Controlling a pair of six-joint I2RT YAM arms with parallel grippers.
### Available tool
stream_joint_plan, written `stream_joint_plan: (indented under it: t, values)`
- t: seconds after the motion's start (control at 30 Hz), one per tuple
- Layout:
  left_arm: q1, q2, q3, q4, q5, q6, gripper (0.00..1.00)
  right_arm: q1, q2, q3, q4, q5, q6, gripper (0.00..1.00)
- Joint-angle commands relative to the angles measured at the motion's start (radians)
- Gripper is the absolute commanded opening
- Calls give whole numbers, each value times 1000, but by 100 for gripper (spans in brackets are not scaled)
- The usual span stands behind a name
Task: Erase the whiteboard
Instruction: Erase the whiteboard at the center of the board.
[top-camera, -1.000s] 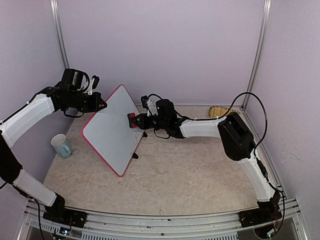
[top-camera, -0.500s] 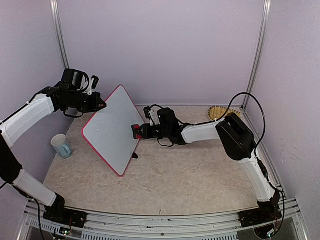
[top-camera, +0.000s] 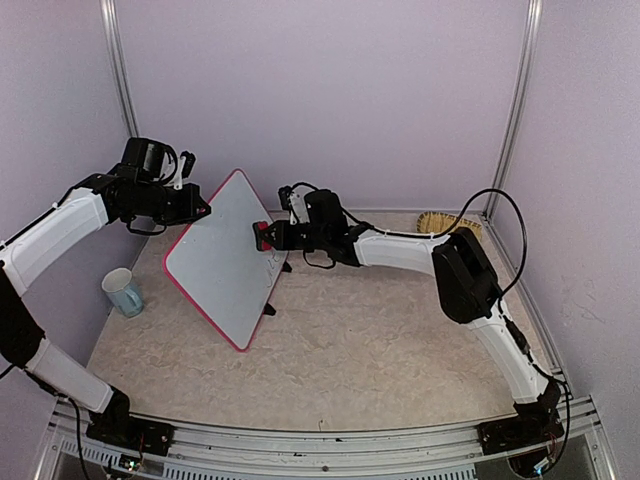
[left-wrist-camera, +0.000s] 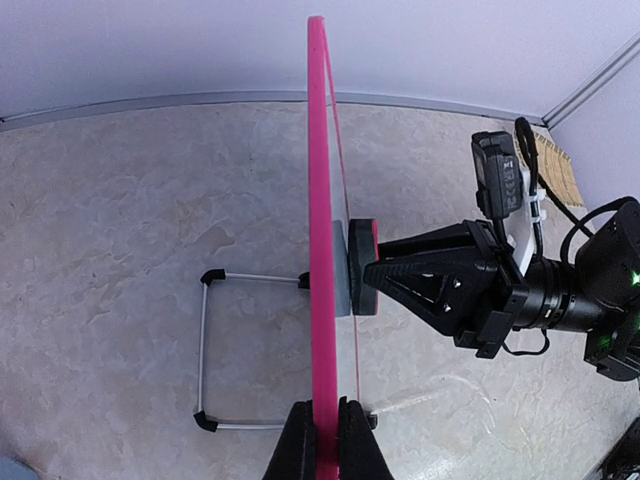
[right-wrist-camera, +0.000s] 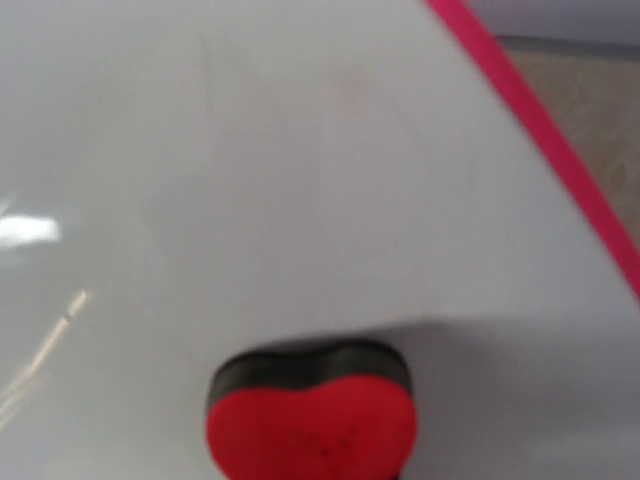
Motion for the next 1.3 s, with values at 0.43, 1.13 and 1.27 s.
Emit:
stream_joint_plan:
  t: [0.43, 1.13, 1.27]
  values:
    - [-19, 9, -26, 2, 70, 61, 0, 37, 0, -116, -14, -1, -47, 9]
    - [-19, 0, -32, 0, 69, 62, 0, 80, -108, -381, 270, -21, 193, 8]
    - [-19, -4, -35, 1, 69, 64, 0, 50, -80, -353, 275, -27, 248, 8]
